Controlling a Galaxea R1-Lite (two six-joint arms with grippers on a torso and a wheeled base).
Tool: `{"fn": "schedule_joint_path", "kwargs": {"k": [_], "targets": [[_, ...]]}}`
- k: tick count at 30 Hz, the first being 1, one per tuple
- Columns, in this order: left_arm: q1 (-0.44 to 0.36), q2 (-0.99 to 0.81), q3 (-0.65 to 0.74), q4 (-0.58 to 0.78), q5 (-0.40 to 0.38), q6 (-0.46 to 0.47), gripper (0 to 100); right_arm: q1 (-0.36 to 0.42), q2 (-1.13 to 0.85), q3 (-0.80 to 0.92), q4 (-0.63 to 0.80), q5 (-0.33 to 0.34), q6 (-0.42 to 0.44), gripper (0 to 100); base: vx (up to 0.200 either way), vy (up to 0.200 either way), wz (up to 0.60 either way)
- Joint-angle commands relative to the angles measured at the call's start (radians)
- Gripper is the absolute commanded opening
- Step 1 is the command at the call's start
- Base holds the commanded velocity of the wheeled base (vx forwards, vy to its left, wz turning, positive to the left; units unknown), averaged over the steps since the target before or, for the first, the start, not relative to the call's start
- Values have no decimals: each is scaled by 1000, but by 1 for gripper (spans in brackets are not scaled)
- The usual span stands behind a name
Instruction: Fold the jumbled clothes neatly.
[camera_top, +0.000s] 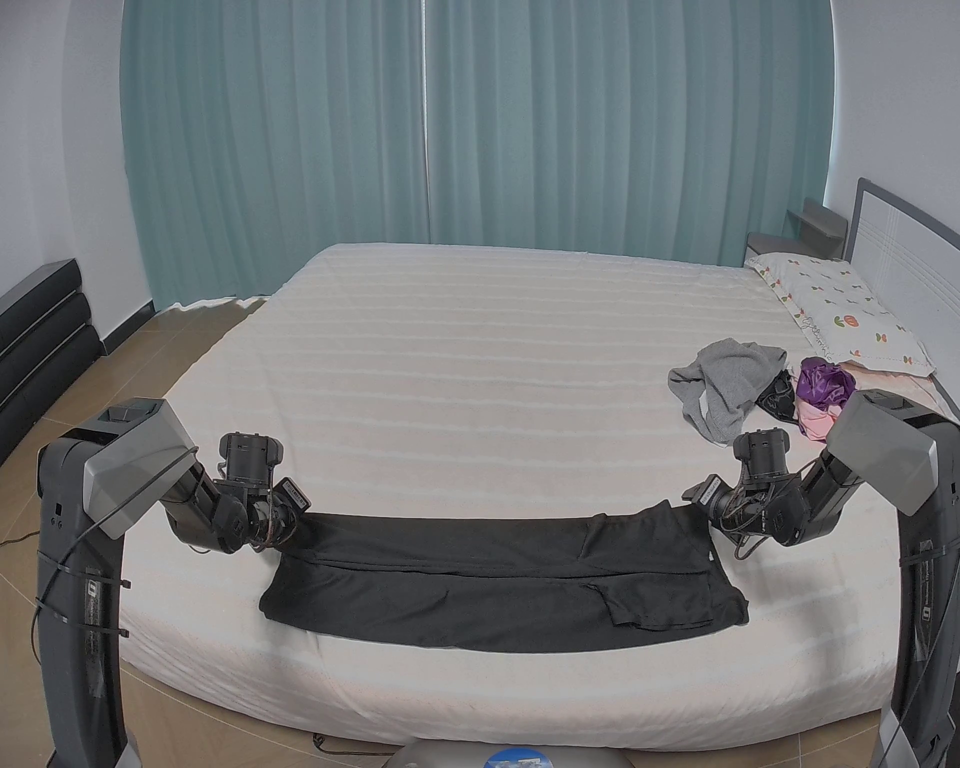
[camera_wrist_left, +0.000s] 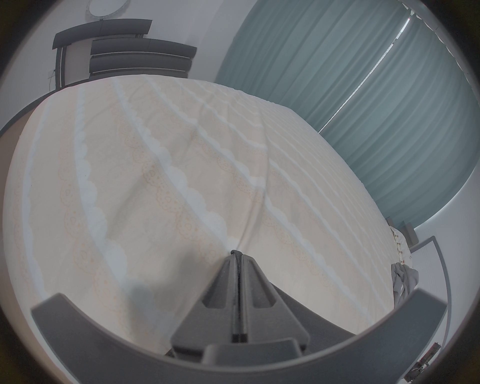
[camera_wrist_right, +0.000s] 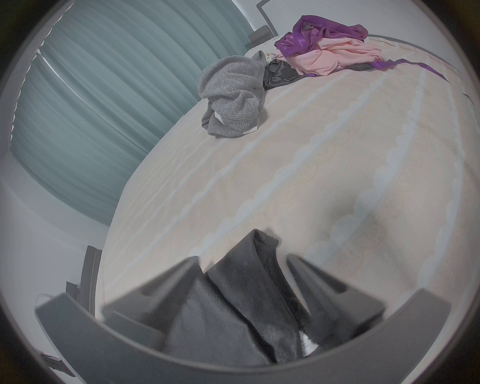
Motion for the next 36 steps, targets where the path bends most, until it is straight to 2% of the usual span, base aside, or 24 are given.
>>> {"fn": "schedule_joint_path", "kwargs": {"k": [1,3,15,16,17,22,26,28,31,36], "targets": [[0,0,2,0,-1,0,0,8,20,-22,0,-23,-1,0,0,0,0],[0,0,2,0,-1,0,0,9,22,-25,2,-47,-2,0,0,0,0],[2,-6,8,0,-8,-7,0,0,14,-23,-43,-74,10,0,0,0,0],[2,-7,8,1,-9,-7,100,1,14,-16,-47,-72,9,0,0,0,0],[2,-7,8,1,-9,-7,100,3,14,-11,-49,-72,9,100,0,0,0],[3,-12,14,1,-12,-12,100,6,-32,26,-49,-69,15,100,0,0,0],[16,-44,22,1,-12,-52,100,5,-98,72,-57,-58,27,100,0,0,0],[43,-125,95,-2,-29,-87,100,11,-167,122,-64,-49,79,100,0,0,0],[57,-199,190,-28,-78,-95,100,38,-210,153,-55,-41,87,100,0,0,0],[66,-263,310,-65,-101,-147,100,75,-299,251,-53,-38,91,100,-40,0,0]]}}
